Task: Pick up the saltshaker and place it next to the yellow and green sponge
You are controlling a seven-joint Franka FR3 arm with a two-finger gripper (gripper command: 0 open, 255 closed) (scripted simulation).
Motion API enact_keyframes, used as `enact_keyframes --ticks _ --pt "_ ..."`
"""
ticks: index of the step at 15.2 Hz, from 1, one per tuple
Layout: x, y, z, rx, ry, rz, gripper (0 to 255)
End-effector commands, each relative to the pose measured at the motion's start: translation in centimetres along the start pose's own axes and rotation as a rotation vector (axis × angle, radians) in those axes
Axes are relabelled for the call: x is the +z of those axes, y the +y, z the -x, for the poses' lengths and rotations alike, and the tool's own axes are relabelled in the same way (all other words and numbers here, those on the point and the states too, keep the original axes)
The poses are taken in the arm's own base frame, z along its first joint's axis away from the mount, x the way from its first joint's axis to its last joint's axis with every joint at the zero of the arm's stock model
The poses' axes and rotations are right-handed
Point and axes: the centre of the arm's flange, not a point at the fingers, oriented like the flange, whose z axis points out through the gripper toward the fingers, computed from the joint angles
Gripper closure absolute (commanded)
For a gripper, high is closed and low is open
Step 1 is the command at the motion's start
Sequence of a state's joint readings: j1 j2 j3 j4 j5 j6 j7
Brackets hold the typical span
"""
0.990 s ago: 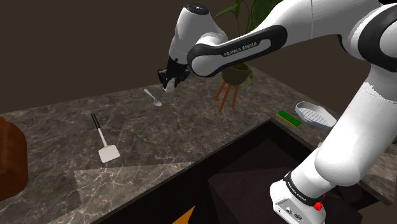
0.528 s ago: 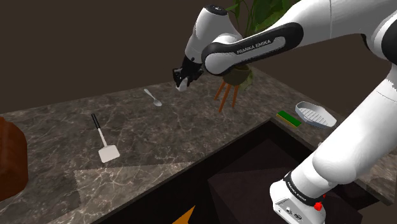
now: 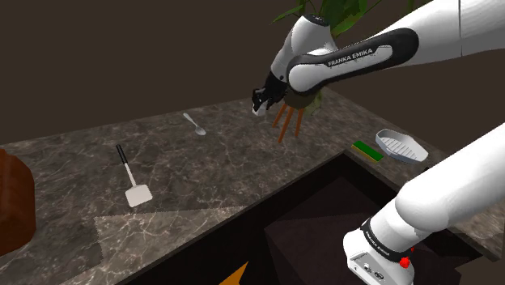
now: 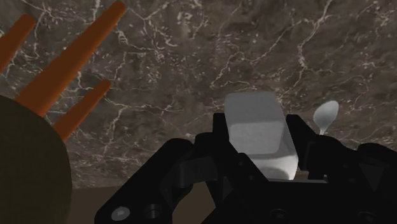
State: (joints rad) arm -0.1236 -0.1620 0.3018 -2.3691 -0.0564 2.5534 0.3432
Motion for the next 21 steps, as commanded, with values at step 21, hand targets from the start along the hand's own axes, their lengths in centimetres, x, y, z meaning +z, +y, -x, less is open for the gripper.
enact_keyframes --ticks 21 --pt "-3.1 27.9 6.7 -0.002 0.000 -0.001 255"
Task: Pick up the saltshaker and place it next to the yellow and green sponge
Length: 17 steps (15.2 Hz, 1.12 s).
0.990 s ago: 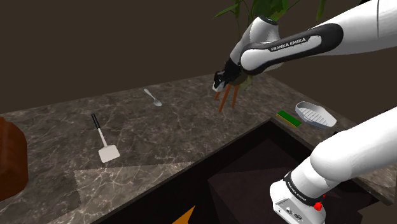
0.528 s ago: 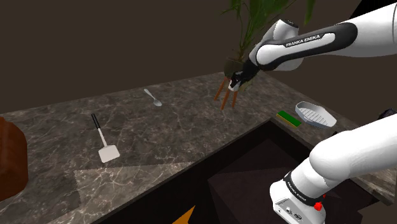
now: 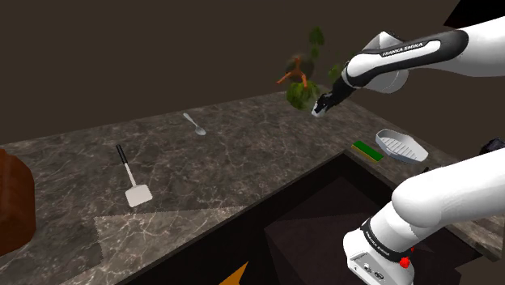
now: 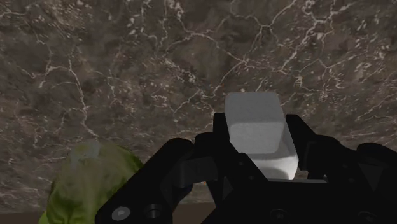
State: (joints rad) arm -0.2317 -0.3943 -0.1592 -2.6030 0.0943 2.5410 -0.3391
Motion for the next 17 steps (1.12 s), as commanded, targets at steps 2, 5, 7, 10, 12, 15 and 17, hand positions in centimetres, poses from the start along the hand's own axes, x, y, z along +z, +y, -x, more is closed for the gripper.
enact_keyframes --ticks 2,5,7,10,12,15,17 --pt "-0.5 3.6 0.7 -0.002 0.000 0.000 255" --pt "-1.0 7.5 1.6 -0.002 0.000 0.000 255" --pt "-1.3 10.0 2.2 -0.002 0.000 0.000 255" --pt "-1.7 13.9 3.1 -0.002 0.000 0.000 255" --pt "-2.0 16.4 3.7 -0.002 0.000 0.000 255" --pt "-2.4 20.2 4.6 -0.002 0.000 0.000 255" --pt "-2.7 22.8 5.2 -0.002 0.000 0.000 255"
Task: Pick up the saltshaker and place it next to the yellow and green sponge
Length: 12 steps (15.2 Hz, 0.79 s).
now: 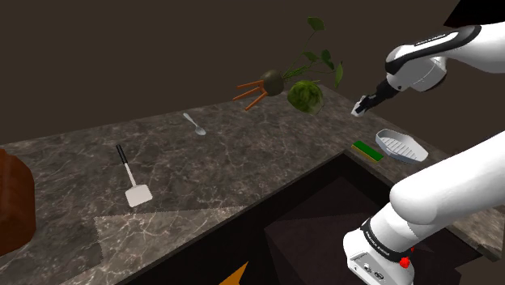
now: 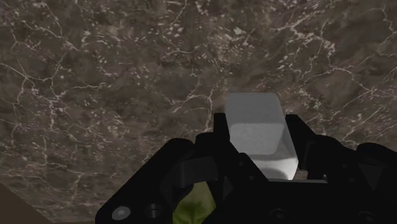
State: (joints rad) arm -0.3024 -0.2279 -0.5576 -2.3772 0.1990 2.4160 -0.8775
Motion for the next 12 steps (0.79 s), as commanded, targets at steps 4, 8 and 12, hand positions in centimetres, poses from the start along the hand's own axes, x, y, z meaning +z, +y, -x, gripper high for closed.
enact_keyframes --ticks 4,8,12 --pt "-0.7 6.1 1.5 -0.002 0.000 0.000 255" --pt "-1.4 12.0 2.9 -0.003 0.000 0.000 255" --pt "0.6 12.0 3.6 -0.002 0.000 0.000 255"
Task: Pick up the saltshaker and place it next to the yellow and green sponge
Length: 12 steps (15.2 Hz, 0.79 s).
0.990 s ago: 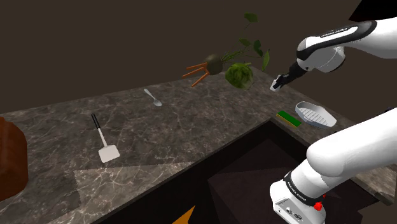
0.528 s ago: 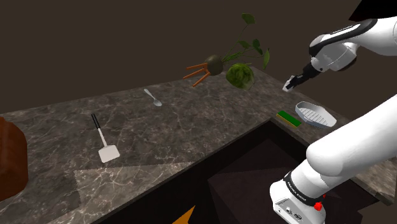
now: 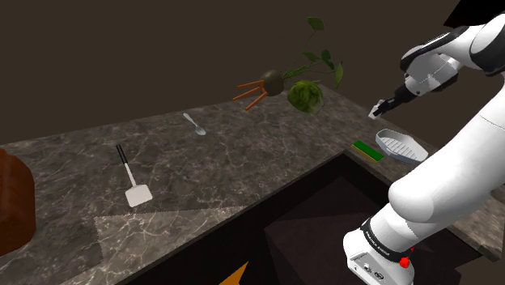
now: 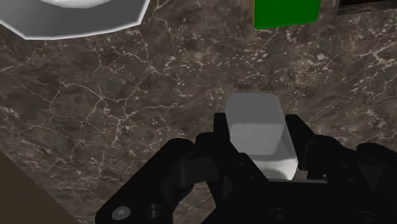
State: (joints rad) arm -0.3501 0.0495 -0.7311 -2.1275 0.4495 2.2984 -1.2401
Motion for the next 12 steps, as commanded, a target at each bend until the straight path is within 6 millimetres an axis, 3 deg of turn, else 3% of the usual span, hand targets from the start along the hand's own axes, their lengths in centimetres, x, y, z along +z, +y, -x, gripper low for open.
enact_keyframes --ticks 1,12 --pt "1.0 0.2 0.5 0.000 0.000 0.000 255" --pt "6.4 0.3 2.5 0.000 0.000 0.000 255"
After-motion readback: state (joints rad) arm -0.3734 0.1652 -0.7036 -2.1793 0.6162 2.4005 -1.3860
